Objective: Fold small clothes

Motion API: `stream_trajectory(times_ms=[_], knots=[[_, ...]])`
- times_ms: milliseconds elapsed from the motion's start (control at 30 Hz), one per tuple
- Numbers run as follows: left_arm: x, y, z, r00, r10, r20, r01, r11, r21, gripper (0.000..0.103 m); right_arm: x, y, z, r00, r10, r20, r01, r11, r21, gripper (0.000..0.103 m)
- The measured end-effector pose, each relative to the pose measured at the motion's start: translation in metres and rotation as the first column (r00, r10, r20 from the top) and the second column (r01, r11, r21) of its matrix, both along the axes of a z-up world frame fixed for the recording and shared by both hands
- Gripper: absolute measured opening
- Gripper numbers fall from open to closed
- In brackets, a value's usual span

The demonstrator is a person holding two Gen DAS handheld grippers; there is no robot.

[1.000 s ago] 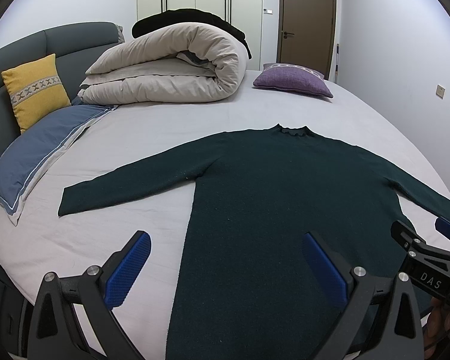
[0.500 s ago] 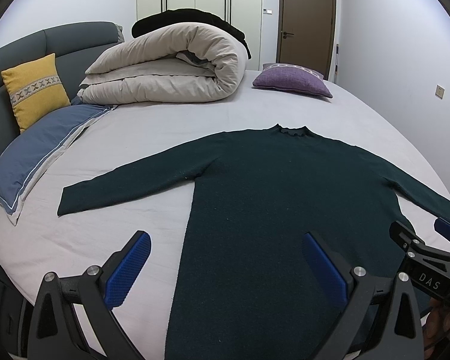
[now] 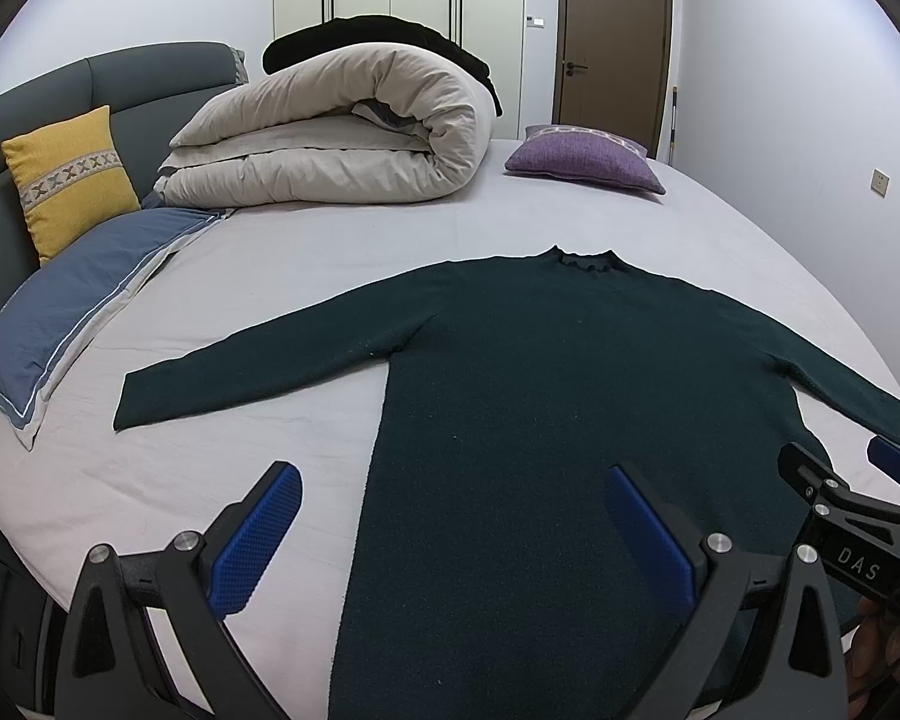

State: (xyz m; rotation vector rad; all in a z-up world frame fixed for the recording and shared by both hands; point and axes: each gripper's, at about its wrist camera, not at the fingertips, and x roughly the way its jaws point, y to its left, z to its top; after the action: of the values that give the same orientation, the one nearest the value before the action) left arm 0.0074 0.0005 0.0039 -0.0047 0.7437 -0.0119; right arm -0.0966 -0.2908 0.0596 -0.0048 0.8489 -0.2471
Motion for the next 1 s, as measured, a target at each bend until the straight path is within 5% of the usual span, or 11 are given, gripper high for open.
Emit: stream_trajectory(times_ms=[767,1000], knots=[[0.011,-0.005,-0.017,0.999,0.010,-0.035,-0.011,1.000,-0.014,0.103,0.004,-0.004,-0.011,1.000,-0.004,-0.014,0.004,1.000,0.007,0.103],[0.026,-0.015,-0.032,0.998,-0.027,-0.064,0.023,0.998,-0.051,0.103,0.010,-0.071,-0.014,0.996,-0.090,0.017,0.088,0.992,0.086,0.103]])
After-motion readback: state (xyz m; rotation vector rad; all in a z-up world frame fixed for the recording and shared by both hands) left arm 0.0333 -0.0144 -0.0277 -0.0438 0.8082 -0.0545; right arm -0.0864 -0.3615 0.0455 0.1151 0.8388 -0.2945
